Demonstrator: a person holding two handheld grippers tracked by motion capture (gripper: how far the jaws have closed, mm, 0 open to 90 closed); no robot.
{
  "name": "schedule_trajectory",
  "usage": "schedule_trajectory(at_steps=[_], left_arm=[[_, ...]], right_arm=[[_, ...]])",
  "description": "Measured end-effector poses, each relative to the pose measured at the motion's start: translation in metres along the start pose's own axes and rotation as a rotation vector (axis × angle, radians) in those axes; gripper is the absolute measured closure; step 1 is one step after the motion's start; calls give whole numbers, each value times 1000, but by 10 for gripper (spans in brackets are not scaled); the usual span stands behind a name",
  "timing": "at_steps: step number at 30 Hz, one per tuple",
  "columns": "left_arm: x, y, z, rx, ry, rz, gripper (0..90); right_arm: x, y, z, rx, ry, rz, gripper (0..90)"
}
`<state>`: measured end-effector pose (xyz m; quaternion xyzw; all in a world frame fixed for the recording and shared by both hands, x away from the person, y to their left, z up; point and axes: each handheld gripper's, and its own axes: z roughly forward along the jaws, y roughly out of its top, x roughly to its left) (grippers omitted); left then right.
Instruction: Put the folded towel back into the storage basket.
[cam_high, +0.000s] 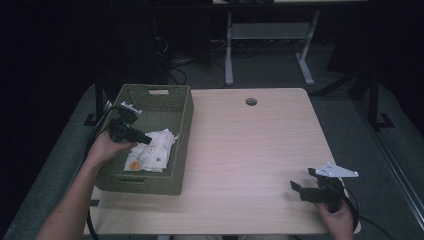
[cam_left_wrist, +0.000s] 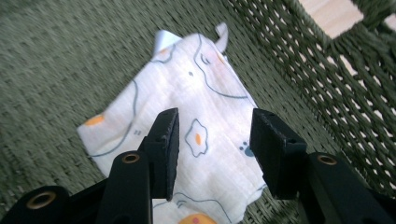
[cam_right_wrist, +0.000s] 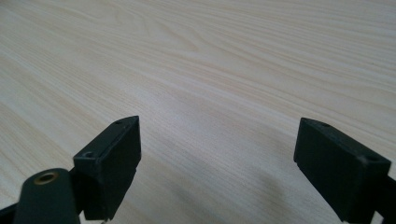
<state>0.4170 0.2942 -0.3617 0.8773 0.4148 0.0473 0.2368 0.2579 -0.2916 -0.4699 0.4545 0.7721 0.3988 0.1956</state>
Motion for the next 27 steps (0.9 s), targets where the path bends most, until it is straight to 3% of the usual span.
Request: schedule_trajectory(at_steps=[4,5,6,7,10,17,21,27], left_arm=[[-2,1,4,21,-24,-1,602],[-2,2,5,29,-31,-2,639],[-2,1,7,40,-41,-14,761],[-1,1,10,62,-35,-19,761],[3,1,16,91,-41,-41,895],[11,-1,35,172,6,-86,900],[16,-6,50,202,10,-126,900],[18,-8,62,264,23,-120,888]], right_arm=[[0,0,0,0,1,-1,145],[1,0,0,-1,2,-2,145],[1,0,0,-1,2,-3,145],[1,0,0,-1,2,-3,145],[1,0,0,-4,4,-6,145],[1,0,0,-2,5,-8,145],[1,0,0,-5,8,-6,145],[1,0,0,0,9,-2,145]])
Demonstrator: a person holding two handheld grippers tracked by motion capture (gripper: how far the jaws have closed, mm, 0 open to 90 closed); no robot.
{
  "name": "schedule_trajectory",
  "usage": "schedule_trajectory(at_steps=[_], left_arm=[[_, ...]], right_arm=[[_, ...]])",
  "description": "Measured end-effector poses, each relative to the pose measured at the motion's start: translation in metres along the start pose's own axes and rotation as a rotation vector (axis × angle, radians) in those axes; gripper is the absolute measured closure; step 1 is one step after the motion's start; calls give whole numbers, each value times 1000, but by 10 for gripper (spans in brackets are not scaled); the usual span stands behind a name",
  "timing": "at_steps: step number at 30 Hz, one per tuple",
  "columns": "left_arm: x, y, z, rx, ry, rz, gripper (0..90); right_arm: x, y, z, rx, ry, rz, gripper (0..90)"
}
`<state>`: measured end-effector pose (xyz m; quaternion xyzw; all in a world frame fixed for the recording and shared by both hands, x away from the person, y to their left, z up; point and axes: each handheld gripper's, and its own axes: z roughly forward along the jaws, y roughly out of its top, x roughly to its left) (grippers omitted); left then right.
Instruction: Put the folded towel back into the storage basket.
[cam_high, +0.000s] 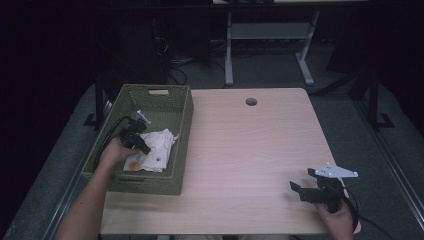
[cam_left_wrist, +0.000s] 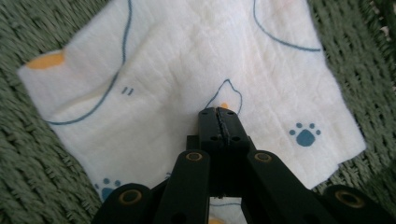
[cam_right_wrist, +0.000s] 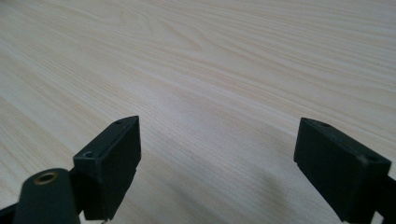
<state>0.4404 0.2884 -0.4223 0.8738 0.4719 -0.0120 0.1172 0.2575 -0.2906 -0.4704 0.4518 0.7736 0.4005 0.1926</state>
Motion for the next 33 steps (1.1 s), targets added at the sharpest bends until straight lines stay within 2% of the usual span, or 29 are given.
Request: schedule_trajectory(at_steps=[5,10,12,13,15,17,21,23,24,33], left_arm=[[-1,1,-1,1,11,-3,865],[-5,-3,-12,-45,-16,-5,864],[-6,-3,-12,-25,0,7,864],[-7,-4,-8,0,17,2,863],[-6,-4,-5,13,31,9,855],[-4,-6,0,14,18,-2,855],[-1,-8,-4,-16,2,-13,847],[-2,-9,-10,-47,-3,-16,828],[-4,-9,-17,-66,-4,-13,826],[-16,-10,-37,-140,-25,7,781]], right_arm=[[0,0,0,0,2,-3,145],[1,0,0,-4,8,-8,145],[0,1,1,-3,11,-9,145],[1,1,1,-3,12,-5,145],[0,2,1,-4,13,-11,145],[1,2,1,-8,14,-14,145],[1,3,3,-3,20,-12,144],[1,3,5,-1,21,-12,144],[1,3,5,2,20,-15,144],[2,4,6,4,27,-19,144]])
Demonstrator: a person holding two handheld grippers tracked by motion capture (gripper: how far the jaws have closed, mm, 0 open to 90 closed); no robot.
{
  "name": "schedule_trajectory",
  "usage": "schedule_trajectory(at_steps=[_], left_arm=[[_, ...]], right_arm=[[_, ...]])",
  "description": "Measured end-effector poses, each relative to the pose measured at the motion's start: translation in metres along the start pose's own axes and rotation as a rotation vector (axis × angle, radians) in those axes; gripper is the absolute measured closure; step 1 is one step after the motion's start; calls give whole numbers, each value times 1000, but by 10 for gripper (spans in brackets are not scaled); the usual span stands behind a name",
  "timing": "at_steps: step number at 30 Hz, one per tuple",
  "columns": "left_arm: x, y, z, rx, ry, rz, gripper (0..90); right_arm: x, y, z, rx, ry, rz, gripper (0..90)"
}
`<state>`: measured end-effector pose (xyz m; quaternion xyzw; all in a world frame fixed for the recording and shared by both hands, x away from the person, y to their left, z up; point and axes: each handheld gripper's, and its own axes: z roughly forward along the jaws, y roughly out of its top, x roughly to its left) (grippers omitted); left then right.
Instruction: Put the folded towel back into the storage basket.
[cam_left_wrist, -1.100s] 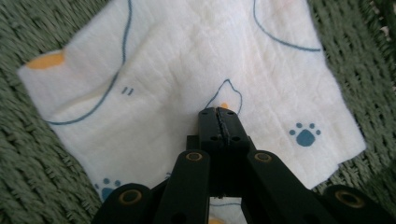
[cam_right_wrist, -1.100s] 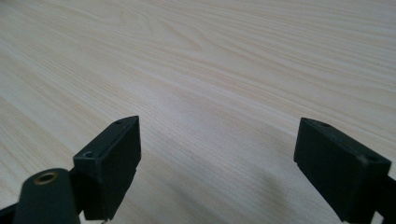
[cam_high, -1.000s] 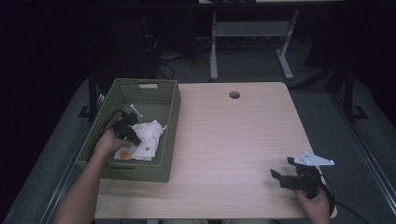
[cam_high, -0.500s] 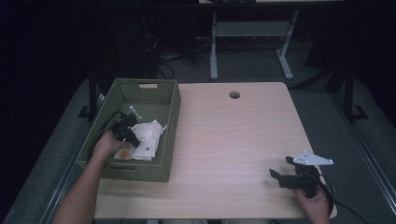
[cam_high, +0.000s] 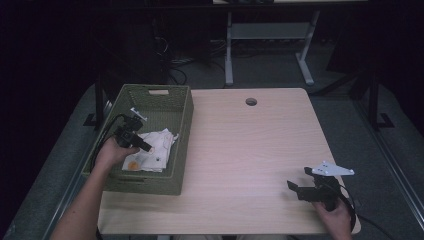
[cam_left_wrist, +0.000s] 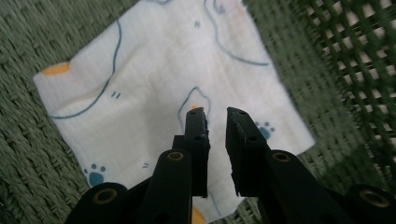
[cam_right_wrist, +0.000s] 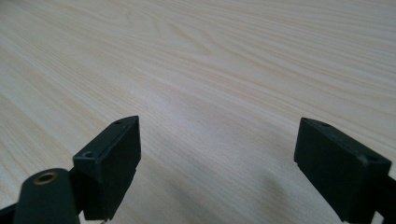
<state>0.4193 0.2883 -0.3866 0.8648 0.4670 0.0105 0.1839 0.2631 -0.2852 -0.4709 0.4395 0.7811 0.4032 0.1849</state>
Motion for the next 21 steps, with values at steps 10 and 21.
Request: schedule_trajectory(at_steps=[10,21], left_arm=[[-15,-2,-18,-83,-21,-5,749],[-37,0,-39,-182,-50,-15,712]], right_arm=[[1,1,-1,-10,17,-13,144],[1,3,1,-16,33,-43,144]])
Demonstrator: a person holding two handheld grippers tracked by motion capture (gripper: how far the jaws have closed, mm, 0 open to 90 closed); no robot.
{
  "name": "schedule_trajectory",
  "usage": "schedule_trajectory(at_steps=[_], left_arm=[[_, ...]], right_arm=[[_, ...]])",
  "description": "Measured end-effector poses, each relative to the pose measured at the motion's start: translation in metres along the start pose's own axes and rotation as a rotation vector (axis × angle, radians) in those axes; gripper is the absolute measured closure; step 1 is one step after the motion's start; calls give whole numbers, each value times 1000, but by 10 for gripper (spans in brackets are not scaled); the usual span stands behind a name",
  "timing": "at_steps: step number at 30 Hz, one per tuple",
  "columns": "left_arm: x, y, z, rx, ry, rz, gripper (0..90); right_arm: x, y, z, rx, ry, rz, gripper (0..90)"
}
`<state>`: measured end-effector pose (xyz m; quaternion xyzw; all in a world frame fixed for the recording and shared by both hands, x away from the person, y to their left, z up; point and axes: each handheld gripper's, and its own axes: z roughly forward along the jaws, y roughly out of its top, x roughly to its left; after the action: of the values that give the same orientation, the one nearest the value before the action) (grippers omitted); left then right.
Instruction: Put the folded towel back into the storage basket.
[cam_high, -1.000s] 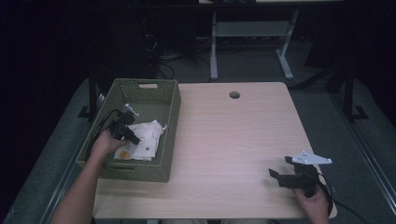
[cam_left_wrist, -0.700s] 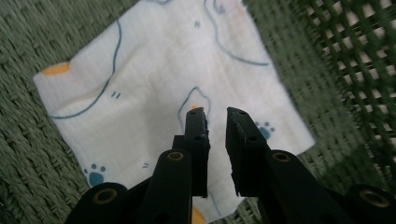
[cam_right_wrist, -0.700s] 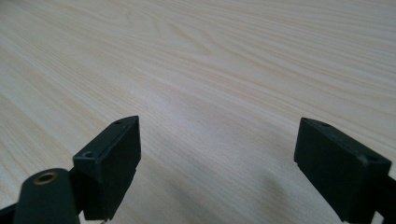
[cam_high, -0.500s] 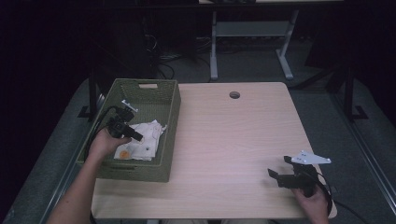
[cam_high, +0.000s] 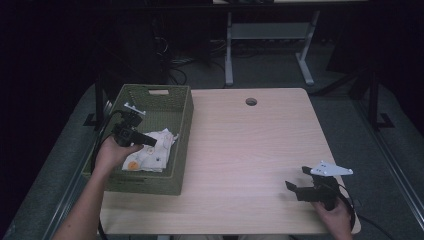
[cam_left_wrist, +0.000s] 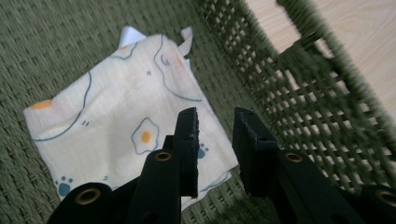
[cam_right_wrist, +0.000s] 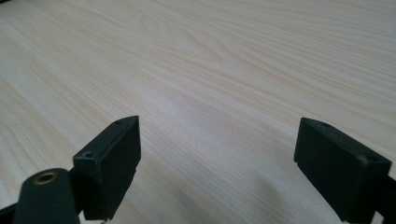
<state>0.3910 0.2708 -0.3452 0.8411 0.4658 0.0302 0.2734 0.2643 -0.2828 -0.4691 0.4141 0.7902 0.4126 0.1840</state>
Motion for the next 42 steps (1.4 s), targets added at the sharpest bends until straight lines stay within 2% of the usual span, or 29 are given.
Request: schedule_trajectory(at_steps=[9,15,20,26,33,40,42], left_arm=[[-24,1,-8,-28,4,25,691],[-40,4,-10,-55,-9,39,673],[-57,9,-11,-72,-21,75,649],[-71,13,-12,-88,-31,99,635],[-82,14,-8,-95,-35,118,613],[-89,13,-6,-113,-44,114,586],[-93,13,-6,-116,-46,127,577]], right_arm=[[-2,0,1,9,18,1,142],[-4,1,1,15,24,3,142],[-5,1,-1,11,21,11,142],[-5,1,-2,7,21,5,142],[-4,1,-3,8,21,10,142],[-3,1,-4,4,24,8,142],[-4,2,-4,3,24,6,142]])
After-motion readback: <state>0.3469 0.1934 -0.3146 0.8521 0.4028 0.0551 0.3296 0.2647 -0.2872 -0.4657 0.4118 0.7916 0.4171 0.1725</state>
